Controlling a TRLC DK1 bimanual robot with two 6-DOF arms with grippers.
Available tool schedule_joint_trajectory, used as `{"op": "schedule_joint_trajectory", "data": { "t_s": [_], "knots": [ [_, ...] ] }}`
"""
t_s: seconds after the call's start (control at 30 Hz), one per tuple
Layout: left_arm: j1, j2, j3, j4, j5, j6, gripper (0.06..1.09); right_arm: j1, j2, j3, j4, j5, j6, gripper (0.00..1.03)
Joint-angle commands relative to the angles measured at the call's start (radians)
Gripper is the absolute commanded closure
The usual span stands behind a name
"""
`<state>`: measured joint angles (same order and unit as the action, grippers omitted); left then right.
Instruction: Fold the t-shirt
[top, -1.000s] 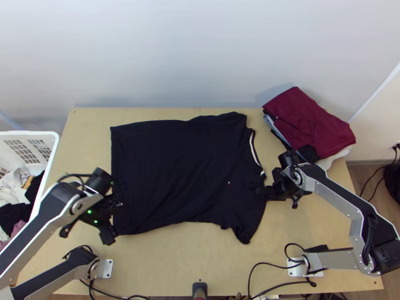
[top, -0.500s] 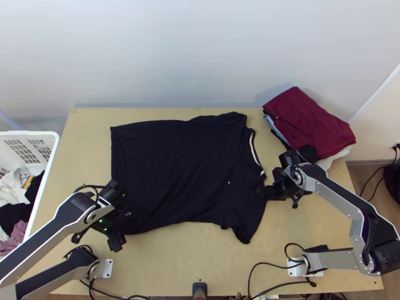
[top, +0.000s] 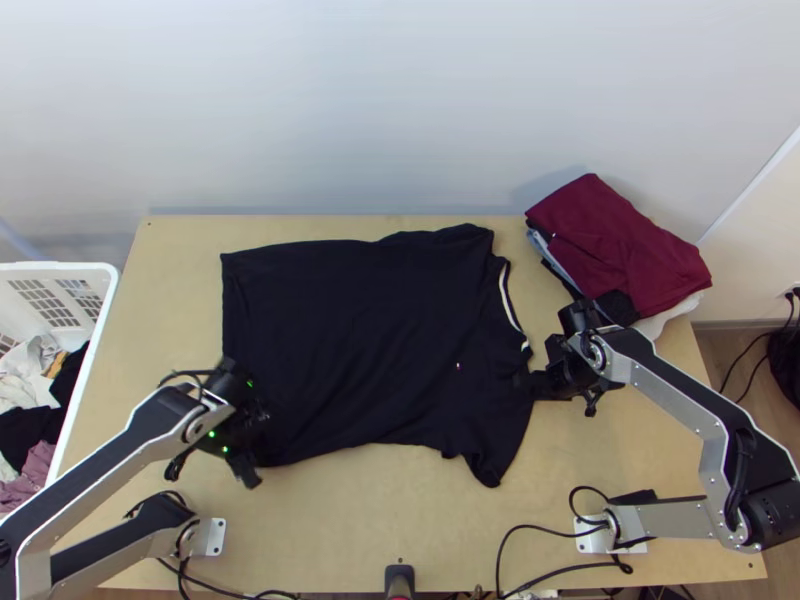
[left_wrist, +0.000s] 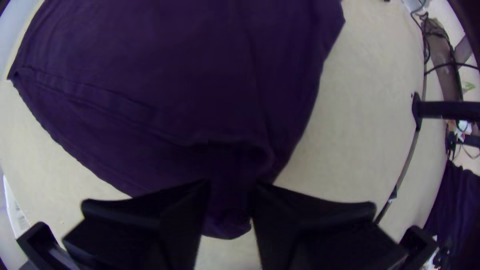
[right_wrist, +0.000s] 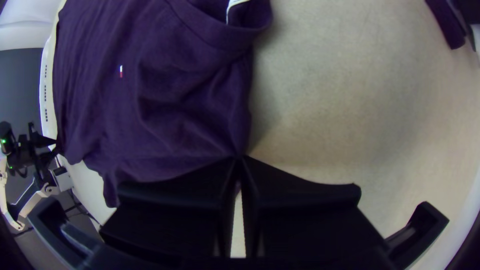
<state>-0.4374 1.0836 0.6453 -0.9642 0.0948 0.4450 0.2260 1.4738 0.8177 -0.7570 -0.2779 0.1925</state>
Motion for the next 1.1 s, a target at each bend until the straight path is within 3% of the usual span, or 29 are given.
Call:
{"op": "schedule_joint_trajectory", "data": {
  "t_s": [0.0, 0.33, 0.47, 0.8, 1.07],
  "knots": [
    [0.057, -0.039, 0.007, 0.005, 0.023, -0.002, 1.04, -0.017, -0.024, -0.011, 0.004, 0.003, -0.028, 1.00],
    [0.397, -0.100, 0.060, -0.087, 0.115, 0.172, 1.04, -0.117, -0.033, 0.009, 0.004, 0.005, -0.090, 1.00],
    [0.470, -0.125, 0.086, -0.076, 0.152, 0.169, 1.05, -0.119, -0.066, 0.015, -0.001, 0.002, -0.103, 1.00],
    [0.476, 0.007, 0.376, 0.142, 0.206, -0.307, 1.05, 0.035, -0.205, 0.264, -0.036, 0.002, -0.044, 1.00],
    [0.560, 0.154, 0.603, 0.219, 0.200, -0.488, 1.05, 0.041, -0.107, 0.604, -0.097, -0.004, 0.007, 1.00]
  ]
}}
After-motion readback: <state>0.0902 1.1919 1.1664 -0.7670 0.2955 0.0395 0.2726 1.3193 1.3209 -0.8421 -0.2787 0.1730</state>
